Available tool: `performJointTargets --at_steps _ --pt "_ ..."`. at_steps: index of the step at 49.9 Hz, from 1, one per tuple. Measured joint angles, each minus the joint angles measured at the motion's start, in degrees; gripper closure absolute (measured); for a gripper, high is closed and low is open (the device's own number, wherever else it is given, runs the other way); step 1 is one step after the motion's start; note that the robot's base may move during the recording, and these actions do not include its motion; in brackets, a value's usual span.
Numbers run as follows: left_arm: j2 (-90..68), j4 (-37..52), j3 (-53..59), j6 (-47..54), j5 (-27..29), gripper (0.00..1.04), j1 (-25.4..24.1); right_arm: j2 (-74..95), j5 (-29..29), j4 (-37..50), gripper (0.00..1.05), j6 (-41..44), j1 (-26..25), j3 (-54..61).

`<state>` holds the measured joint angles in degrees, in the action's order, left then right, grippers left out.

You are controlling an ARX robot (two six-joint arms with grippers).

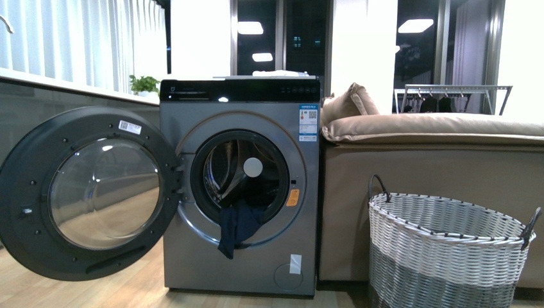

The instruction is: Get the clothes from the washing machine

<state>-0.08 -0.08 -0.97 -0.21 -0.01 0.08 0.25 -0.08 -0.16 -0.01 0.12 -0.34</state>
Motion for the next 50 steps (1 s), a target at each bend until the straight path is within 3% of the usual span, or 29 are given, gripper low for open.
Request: performJointTargets --at_steps 50 --pt "0.02 0.0 0.0 0.0 -0.02 0.07 0.0 0.0 0.02 0.0 0.08 0.0 0.0 0.0"
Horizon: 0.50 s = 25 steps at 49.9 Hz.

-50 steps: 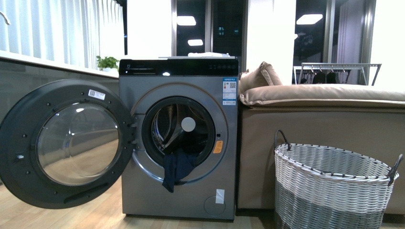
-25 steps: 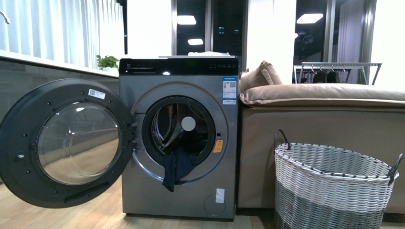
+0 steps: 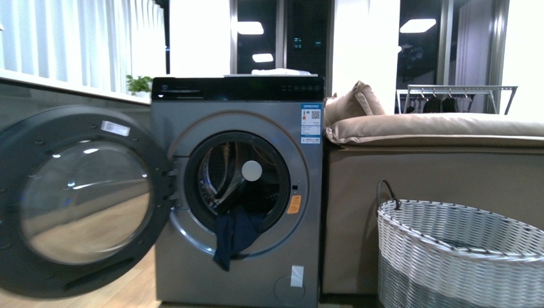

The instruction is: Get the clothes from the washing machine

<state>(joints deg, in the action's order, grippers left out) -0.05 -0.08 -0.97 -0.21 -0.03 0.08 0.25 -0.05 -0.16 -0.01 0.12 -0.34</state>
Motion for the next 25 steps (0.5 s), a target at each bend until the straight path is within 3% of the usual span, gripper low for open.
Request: performJointTargets --at_steps 25 --pt "0.02 0.0 0.0 0.0 0.13 0.07 0.0 0.0 -0.02 0.02 0.08 0.02 0.0 0.0"
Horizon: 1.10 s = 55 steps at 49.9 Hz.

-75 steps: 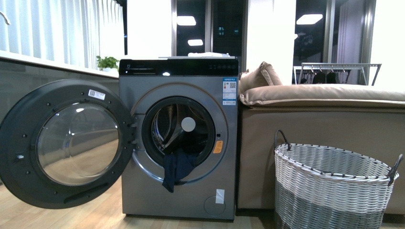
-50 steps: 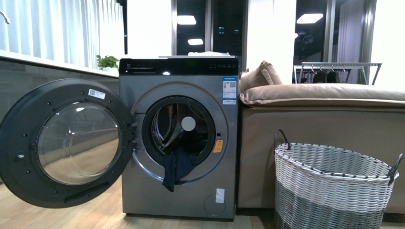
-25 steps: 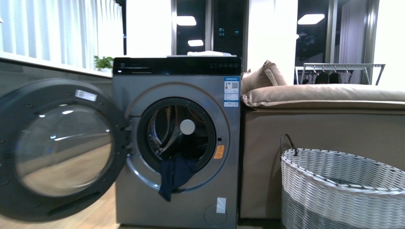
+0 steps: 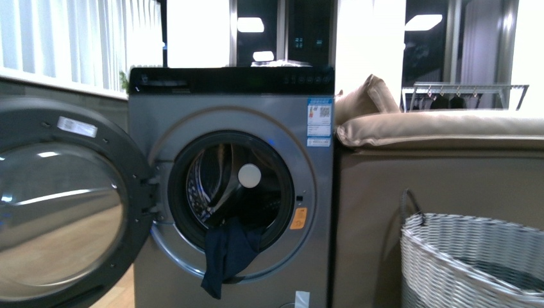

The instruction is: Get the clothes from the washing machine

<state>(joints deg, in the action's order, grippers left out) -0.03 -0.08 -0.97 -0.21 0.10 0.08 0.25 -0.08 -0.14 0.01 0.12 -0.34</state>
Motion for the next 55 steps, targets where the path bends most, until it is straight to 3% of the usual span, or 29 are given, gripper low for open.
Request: performJointTargets --at_steps 55 --pt "-0.02 0.0 0.0 0.0 -0.11 0.07 0.0 0.0 0.11 -0.02 0.08 0.0 0.0 0.0"
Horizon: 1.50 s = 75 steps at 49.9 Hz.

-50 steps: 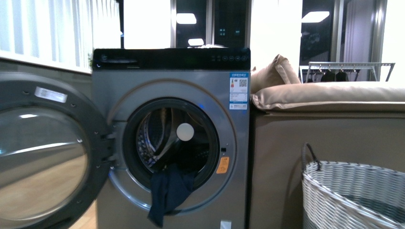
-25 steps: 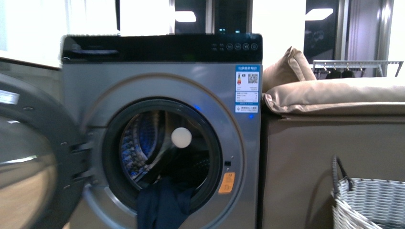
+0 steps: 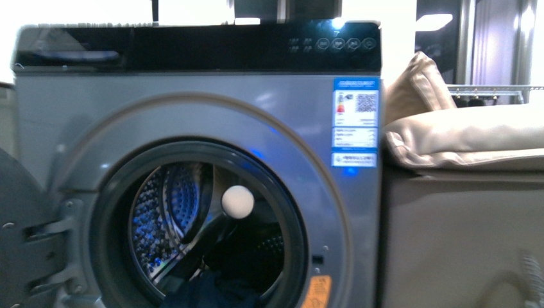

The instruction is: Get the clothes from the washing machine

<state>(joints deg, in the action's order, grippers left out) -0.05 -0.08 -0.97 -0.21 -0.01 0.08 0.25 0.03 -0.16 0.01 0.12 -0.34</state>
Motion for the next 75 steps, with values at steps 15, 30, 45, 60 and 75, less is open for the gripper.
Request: performJointTargets --at_steps 15,30,45,60,75 --pt "-0.11 0.0 0.0 0.0 0.04 0.07 0.0 0.0 0.04 0.0 0.08 0.0 0.0 0.0" --pt "-0.04 0.0 0.0 -0.02 0.0 0.07 0.0 0.0 -0.11 -0.02 0.08 0.0 0.0 0.0" --pt "-0.04 0.0 0.0 0.0 0.02 0.07 0.0 0.0 -0.09 -0.02 0.08 0.0 0.0 0.0" --pt "-21.42 7.8 -6.4 -10.38 -18.05 0.07 -1.01 0.0 -0.11 -0.02 0.08 0.0 0.0 0.0" --pt "-46.8 24.33 -14.1 -7.98 -10.91 0.07 9.46 0.0 -0.11 -0.02 0.08 0.0 0.0 0.0"
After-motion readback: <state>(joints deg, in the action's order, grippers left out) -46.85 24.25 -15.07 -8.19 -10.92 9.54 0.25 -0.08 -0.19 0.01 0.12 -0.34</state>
